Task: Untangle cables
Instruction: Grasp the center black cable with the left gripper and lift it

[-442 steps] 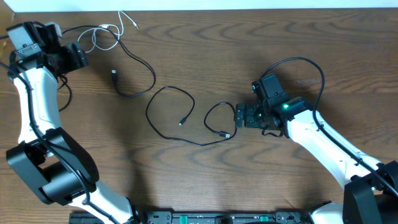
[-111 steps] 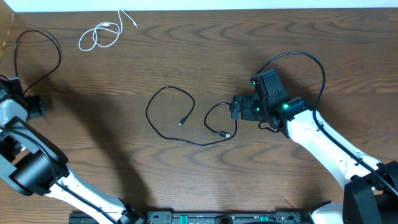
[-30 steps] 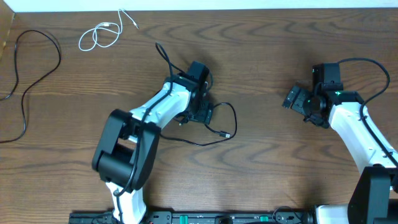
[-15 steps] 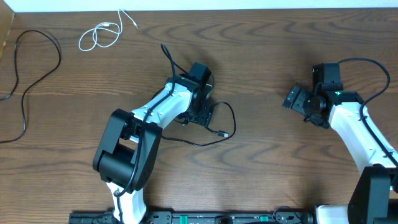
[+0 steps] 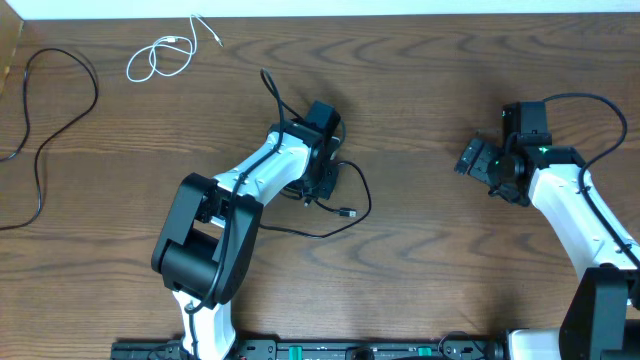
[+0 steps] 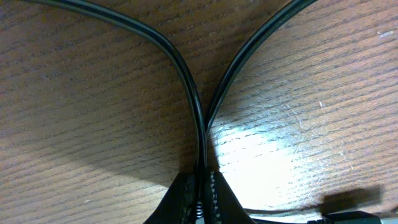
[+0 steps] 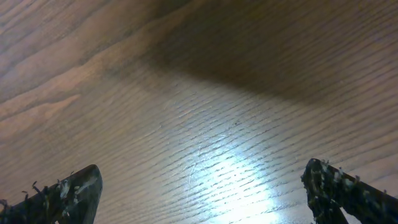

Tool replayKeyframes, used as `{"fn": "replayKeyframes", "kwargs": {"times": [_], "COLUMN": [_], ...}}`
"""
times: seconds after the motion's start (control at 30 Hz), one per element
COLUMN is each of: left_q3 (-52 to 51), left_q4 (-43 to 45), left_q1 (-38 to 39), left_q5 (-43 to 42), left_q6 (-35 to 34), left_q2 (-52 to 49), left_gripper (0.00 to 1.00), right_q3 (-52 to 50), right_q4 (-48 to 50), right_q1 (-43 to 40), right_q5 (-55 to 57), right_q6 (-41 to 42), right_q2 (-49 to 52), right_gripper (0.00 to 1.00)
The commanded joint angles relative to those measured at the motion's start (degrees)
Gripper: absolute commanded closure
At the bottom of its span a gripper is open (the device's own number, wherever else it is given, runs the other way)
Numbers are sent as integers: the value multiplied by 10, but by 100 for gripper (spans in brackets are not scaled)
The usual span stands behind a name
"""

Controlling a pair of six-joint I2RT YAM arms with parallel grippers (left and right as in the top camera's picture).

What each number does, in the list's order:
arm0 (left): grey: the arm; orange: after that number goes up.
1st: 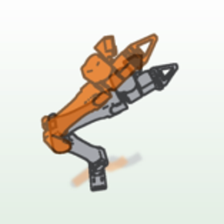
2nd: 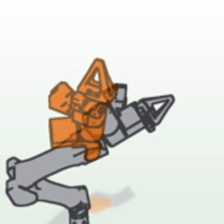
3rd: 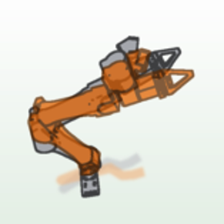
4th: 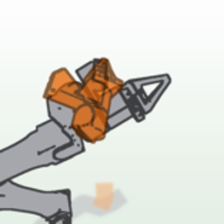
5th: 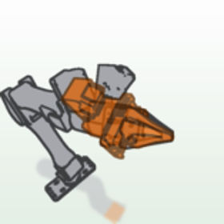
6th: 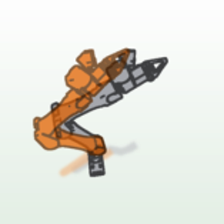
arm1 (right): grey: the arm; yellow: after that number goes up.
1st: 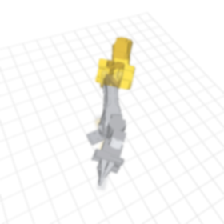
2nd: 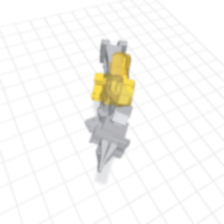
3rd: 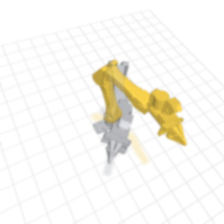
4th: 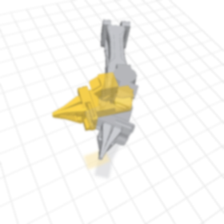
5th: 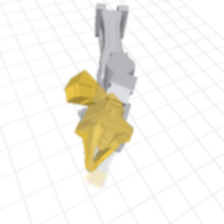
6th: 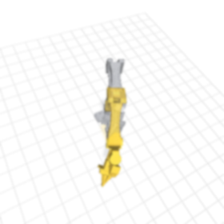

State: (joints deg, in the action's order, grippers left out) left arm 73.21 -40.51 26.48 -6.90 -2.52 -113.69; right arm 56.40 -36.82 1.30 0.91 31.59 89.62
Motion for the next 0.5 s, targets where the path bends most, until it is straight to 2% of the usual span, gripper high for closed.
{"fn": "replayKeyframes", "kwargs": {"times": [0.0, 0.2, 0.47], "left_q3": [-10, -2, -2], "left_q4": [-5, -5, -5], "left_q1": [2, -13, -77], "left_q5": [5, 5, 5], "left_q6": [0, -55, -57], "left_q2": [-29, 20, 145], "left_gripper": [93, 93, 93], "right_q3": [0, 0, 0], "right_q4": [-1, -1, -1], "right_q1": [-1, -1, -1], "right_q5": [7, 7, 7], "right_q6": [-4, -4, -4], "right_q2": [3, 3, 3], "right_gripper": [1, 1, 1]}}
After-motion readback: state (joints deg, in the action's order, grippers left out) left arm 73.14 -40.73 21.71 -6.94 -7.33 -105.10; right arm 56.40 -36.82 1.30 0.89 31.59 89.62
